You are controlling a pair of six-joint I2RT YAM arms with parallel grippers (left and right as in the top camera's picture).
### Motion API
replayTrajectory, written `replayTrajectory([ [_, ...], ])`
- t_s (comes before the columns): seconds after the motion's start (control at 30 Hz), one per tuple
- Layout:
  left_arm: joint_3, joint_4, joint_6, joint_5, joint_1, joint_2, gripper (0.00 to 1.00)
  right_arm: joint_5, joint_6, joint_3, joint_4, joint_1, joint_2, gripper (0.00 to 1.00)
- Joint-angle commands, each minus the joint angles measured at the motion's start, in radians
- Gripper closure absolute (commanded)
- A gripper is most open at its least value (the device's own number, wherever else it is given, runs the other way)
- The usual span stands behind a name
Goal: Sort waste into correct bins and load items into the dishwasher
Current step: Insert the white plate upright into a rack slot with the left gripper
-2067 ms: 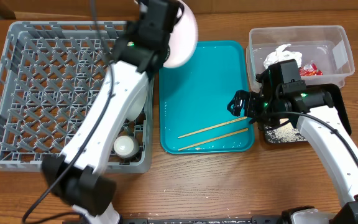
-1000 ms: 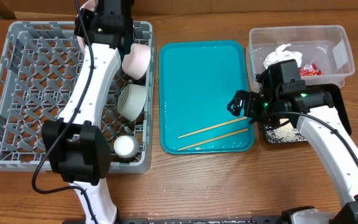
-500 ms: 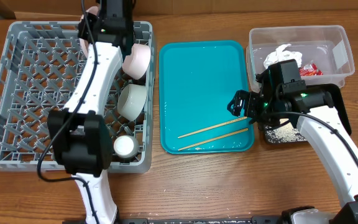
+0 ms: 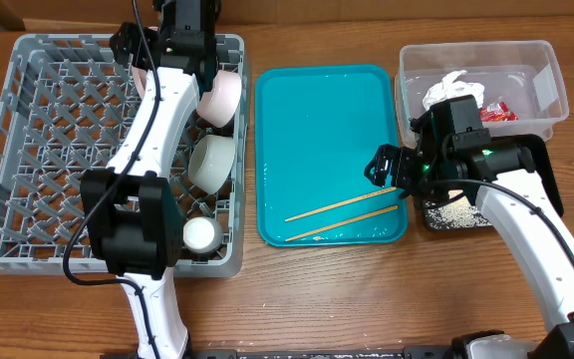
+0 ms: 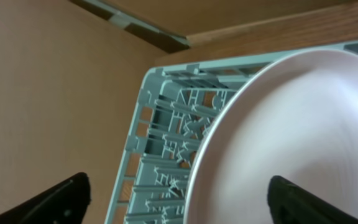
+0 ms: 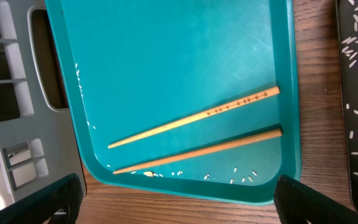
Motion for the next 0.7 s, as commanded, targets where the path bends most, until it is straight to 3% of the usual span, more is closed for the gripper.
replayTrajectory([
  [0.0, 0.005, -0.031, -0.086, -0.012, -0.01, -0.073, 0.03, 0.005, -0.003, 0.025, 0.005, 0.005, -0.017, 0.0],
  [0.2, 0.005, -0.147, -0.183, 0.111, -0.024, -0.208, 0.0, 0.005, -0.003, 0.025, 0.005, 0.004, -0.017, 0.0],
  [0.4, 0.005, -0.349, -0.327, 0.572, -0.024, -0.38, 0.0, 0.005, -0.003, 0.025, 0.005, 0.004, -0.017, 0.0],
  [0.67, 0.005, -0.594, -0.402, 1.025, -0.024, -0.474, 0.0, 0.005, -0.003, 0.025, 0.005, 0.004, -0.017, 0.0],
])
